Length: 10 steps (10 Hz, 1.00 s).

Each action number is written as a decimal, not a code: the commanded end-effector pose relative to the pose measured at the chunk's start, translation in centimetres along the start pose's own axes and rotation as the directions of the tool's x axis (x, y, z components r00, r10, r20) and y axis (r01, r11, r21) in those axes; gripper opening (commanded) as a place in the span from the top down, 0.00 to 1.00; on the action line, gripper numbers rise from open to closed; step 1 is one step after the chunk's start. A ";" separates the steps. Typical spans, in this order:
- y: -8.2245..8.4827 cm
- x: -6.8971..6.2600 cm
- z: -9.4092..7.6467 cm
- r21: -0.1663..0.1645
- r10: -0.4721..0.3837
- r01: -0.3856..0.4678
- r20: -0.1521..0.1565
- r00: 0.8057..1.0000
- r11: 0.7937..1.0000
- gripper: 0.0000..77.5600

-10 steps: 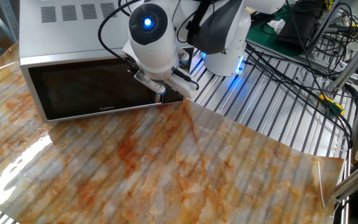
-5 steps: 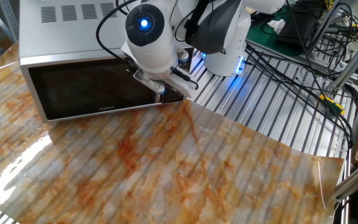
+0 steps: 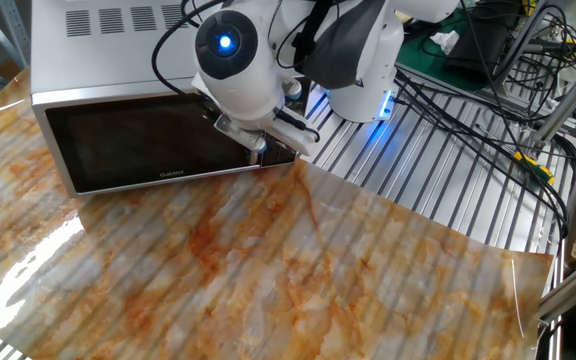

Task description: Open the microwave door

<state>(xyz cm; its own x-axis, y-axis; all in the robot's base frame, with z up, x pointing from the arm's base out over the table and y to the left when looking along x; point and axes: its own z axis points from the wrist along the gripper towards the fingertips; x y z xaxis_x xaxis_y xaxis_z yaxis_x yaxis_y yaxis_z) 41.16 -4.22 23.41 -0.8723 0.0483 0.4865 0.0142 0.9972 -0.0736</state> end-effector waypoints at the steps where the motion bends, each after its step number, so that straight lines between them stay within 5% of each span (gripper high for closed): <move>1: 0.1 -0.1 -0.2 -0.057 0.024 -0.024 -0.007 1.000 0.998 0.00; 10: 1.9 -0.8 -1.6 -0.127 0.090 -0.093 -0.024 0.996 0.988 0.00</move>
<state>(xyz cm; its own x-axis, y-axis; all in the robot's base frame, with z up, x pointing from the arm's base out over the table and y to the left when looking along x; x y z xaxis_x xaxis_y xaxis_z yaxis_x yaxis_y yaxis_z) 41.84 -3.98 23.71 -0.8542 0.1382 0.5013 0.1444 0.9892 -0.0266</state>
